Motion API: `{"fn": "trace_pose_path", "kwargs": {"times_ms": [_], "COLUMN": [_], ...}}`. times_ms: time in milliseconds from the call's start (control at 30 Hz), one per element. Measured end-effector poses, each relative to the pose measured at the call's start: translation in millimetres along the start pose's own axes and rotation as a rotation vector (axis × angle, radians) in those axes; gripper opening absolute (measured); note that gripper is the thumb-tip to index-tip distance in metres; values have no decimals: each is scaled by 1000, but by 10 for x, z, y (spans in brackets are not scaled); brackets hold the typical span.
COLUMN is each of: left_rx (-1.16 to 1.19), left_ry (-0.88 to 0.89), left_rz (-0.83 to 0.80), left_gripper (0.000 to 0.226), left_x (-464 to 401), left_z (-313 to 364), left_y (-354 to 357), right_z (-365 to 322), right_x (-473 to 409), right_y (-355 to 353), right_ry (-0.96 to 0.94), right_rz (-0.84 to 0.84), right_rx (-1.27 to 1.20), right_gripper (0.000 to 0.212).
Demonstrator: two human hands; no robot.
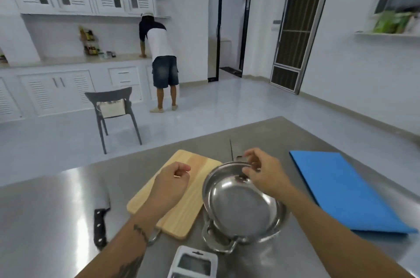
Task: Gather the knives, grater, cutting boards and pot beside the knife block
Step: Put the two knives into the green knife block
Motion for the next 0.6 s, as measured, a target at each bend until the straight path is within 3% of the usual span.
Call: {"fn": "trace_pose_path", "kwargs": {"times_ms": [200,433,600], "left_rx": [-162,-530,-762], "left_ry": [-169,-392,-343], "left_rz": [56,8,-32], "left_gripper": [21,54,44], "left_x": [-650,-1156,-1240], "left_z": [-252,-1054,-1226], "left_y": [488,747,981], "right_z": [633,1013,1086], "right_x": [-782,-1522,-1864], "right_y": [-17,360,735], "right_ry": [71,123,122], "right_rz": [-89,-223,-382], "right_rx": [88,237,488], "right_gripper": [32,34,28]}}
Point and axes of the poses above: each hand's wrist, its own x-axis away from the middle knuckle, its own y-axis out of the palm, z = x × y, the point moved 7 cm from there along -x, towards the middle knuckle, and after that the axes turned 6 degrees about -x, right-handed, at the moved point
